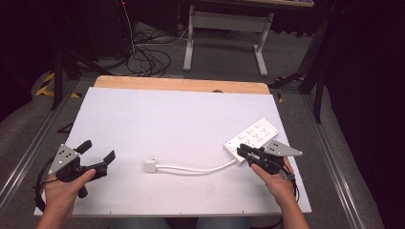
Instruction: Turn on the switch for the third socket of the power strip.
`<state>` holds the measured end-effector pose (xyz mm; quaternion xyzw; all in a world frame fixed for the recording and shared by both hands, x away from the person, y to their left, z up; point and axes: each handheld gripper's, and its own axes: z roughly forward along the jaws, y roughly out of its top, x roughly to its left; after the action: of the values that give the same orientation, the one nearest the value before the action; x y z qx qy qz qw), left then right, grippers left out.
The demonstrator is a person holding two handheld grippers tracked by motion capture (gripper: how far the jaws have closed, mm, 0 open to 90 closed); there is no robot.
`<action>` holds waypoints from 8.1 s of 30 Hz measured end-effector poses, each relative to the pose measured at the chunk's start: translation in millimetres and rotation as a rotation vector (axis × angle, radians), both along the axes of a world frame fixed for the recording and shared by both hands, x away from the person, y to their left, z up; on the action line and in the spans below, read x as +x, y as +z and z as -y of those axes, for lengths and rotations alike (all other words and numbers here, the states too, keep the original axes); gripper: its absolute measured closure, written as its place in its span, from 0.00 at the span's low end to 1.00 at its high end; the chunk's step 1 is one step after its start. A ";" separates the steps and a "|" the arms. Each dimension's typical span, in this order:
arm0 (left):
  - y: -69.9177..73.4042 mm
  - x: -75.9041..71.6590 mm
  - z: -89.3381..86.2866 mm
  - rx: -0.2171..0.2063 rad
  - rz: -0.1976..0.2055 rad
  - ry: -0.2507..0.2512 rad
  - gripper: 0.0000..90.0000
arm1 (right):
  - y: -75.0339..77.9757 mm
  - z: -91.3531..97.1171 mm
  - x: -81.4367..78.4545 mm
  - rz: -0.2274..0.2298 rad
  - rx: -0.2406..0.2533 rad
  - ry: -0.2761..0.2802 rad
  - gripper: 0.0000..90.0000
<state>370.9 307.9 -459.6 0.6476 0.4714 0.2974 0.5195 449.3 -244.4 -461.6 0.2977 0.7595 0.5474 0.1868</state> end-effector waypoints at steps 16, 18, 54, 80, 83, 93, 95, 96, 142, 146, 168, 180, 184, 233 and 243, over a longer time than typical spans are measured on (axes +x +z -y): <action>-0.2 0.1 -0.7 -0.001 -0.003 0.000 0.09 | 3.6 3.8 -0.5 -0.001 -0.023 -0.033 1.00; -0.2 0.1 -0.9 -0.002 -0.002 0.001 0.09 | 5.2 4.3 -0.5 -0.002 -0.025 -0.033 1.00; -0.4 0.6 0.0 -0.002 -0.005 -0.004 0.09 | 11.1 15.3 3.4 0.022 -0.006 -0.132 1.00; -1.4 2.8 1.4 0.005 -0.008 -0.013 0.09 | 10.3 25.8 18.5 0.004 -0.017 -0.195 1.00; -1.6 2.9 1.5 0.005 -0.009 -0.012 0.09 | 10.9 26.9 20.9 0.003 -0.016 -0.203 1.00; -2.0 3.1 0.5 0.004 -0.012 -0.009 0.09 | 12.1 31.0 27.0 0.000 -0.020 -0.221 1.00; -2.1 3.2 0.4 0.006 -0.012 -0.011 0.09 | 11.8 30.3 28.2 0.000 -0.032 -0.219 1.00; -2.1 3.3 0.4 0.007 -0.013 -0.011 0.09 | 12.0 29.8 28.7 -0.001 -0.032 -0.221 1.00; -2.1 2.4 -0.2 0.018 -0.014 -0.016 0.09 | 13.5 46.7 67.4 -0.043 -0.066 -0.343 1.00; -2.4 2.8 0.6 0.021 -0.013 -0.018 0.09 | 14.2 47.6 72.7 -0.048 -0.059 -0.352 1.00; -2.4 2.9 1.2 0.022 -0.015 -0.025 0.09 | 11.1 48.0 87.3 -0.058 -0.077 -0.378 1.00; -2.9 3.6 1.7 0.030 -0.020 -0.027 0.09 | 11.9 52.6 91.8 -0.057 -0.069 -0.397 1.00; -2.9 3.7 2.0 0.029 -0.020 -0.027 0.09 | 11.6 55.1 95.1 -0.061 -0.059 -0.406 1.00; -3.4 5.4 4.0 0.032 -0.024 -0.036 0.09 | -15.9 42.8 120.4 -0.138 -0.173 -0.398 1.00; -3.7 5.5 4.9 0.027 -0.024 -0.034 0.09 | -17.6 41.8 120.2 -0.139 -0.168 -0.399 1.00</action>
<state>376.4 303.0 -463.3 0.6660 0.4624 0.2872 0.5101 569.5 -286.3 -479.2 0.4625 0.7395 0.4126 0.2628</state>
